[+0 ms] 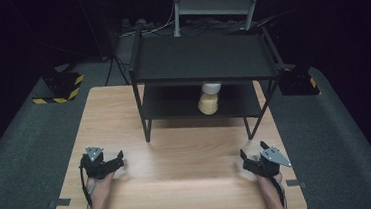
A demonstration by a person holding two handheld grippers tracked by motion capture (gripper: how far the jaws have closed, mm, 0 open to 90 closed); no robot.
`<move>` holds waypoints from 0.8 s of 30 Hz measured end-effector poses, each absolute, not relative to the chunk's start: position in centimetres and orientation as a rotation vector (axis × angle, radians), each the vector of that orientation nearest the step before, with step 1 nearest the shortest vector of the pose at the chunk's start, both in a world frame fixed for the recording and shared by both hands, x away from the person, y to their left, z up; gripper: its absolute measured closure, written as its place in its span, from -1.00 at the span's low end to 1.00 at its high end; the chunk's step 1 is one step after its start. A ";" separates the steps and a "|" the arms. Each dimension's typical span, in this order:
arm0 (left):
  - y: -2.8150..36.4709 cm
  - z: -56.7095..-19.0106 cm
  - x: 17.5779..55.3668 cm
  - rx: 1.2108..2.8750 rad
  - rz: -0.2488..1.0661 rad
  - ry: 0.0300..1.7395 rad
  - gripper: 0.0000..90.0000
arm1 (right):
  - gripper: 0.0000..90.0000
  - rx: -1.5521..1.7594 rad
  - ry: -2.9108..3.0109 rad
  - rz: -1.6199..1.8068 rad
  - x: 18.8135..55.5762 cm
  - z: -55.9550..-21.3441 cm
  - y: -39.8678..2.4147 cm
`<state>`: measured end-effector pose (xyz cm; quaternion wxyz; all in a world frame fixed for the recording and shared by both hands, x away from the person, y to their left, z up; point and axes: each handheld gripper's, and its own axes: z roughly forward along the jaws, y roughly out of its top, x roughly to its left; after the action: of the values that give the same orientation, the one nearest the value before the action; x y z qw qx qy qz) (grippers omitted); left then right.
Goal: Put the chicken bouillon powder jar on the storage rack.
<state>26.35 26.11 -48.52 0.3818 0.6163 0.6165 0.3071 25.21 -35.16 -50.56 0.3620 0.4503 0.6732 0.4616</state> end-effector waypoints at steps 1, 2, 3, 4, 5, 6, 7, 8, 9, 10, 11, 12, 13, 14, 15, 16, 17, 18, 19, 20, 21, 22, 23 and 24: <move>26.1 -48.5 26.3 1.572 0.783 1.573 -0.93 | -0.74 1.164 1.729 1.190 25.2 -50.6 -35.2; 26.1 -48.5 26.3 1.571 0.783 1.573 -0.93 | -0.74 1.172 1.723 1.190 25.2 -50.6 -35.1; 26.1 -48.5 26.3 1.572 0.783 1.572 -0.93 | -0.74 1.174 1.721 1.188 25.2 -50.6 -35.1; 26.1 -48.5 26.3 1.572 0.784 1.571 -0.93 | -0.74 1.172 1.722 1.184 25.2 -50.6 -35.1; 26.1 -48.5 26.3 1.572 0.784 1.571 -0.93 | -0.74 1.172 1.725 1.179 25.2 -50.6 -35.0; 26.1 -48.5 26.3 1.572 0.784 1.571 -0.94 | -0.74 1.166 1.731 1.172 25.2 -50.5 -34.9; 26.1 -48.5 26.3 1.572 0.783 1.571 -0.94 | -0.74 1.166 1.731 1.172 25.2 -50.5 -34.9; 26.1 -48.5 26.3 1.572 0.782 1.571 -0.94 | -0.74 1.158 1.738 1.164 25.2 -50.5 -34.8; 26.1 -48.5 26.3 1.574 0.782 1.572 -0.93 | -0.74 1.155 1.739 1.162 25.1 -50.5 -34.8; 26.1 -48.5 26.3 1.573 0.782 1.571 -0.94 | -0.74 1.154 1.737 1.162 25.1 -50.6 -34.7; 26.1 -48.5 26.3 1.574 0.782 1.571 -0.94 | -0.74 1.155 1.736 1.162 25.1 -50.6 -34.7; 26.1 -48.5 26.3 1.574 0.783 1.570 -0.94 | -0.74 1.157 1.733 1.163 25.0 -50.6 -34.7; 26.1 -48.5 26.3 1.575 0.783 1.570 -0.94 | -0.74 1.159 1.732 1.163 25.0 -50.6 -34.7; 26.1 -48.5 26.3 1.575 0.783 1.570 -0.94 | -0.74 1.160 1.731 1.162 25.0 -50.6 -34.7; 26.1 -48.5 26.3 1.575 0.783 1.570 -0.94 | -0.74 1.160 1.732 1.161 25.0 -50.6 -34.7; 26.1 -48.5 26.3 1.575 0.783 1.569 -0.94 | -0.74 1.158 1.734 1.157 25.1 -50.6 -34.6; 26.1 -48.5 26.3 1.575 0.782 1.570 -0.94 | -0.74 1.158 1.738 1.152 25.1 -50.5 -34.6; 26.1 -48.5 26.3 1.575 0.782 1.570 -0.94 | -0.74 1.156 1.742 1.146 25.1 -50.5 -34.5; 26.1 -48.5 26.3 1.575 0.782 1.570 -0.94 | -0.74 1.153 1.745 1.143 25.1 -50.5 -34.5; 26.1 -48.5 26.3 1.575 0.782 1.569 -0.94 | -0.74 1.149 1.748 1.140 25.2 -50.5 -34.4; 26.1 -48.5 26.3 1.575 0.782 1.569 -0.94 | -0.74 1.149 1.748 1.139 25.2 -50.5 -34.4; 26.1 -48.5 26.3 1.575 0.782 1.569 -0.94 | -0.74 1.150 1.748 1.139 25.2 -50.5 -34.4; 26.1 -48.5 26.3 1.575 0.782 1.569 -0.94 | -0.74 1.150 1.748 1.140 25.2 -50.5 -34.4; 26.1 -48.5 26.3 1.575 0.781 1.569 -0.94 | -0.74 1.150 1.747 1.139 25.1 -50.5 -34.4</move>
<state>26.31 26.09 -48.52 0.3827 0.6175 0.6151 0.3064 25.15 -34.44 -50.49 0.3707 0.4485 0.6812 0.4443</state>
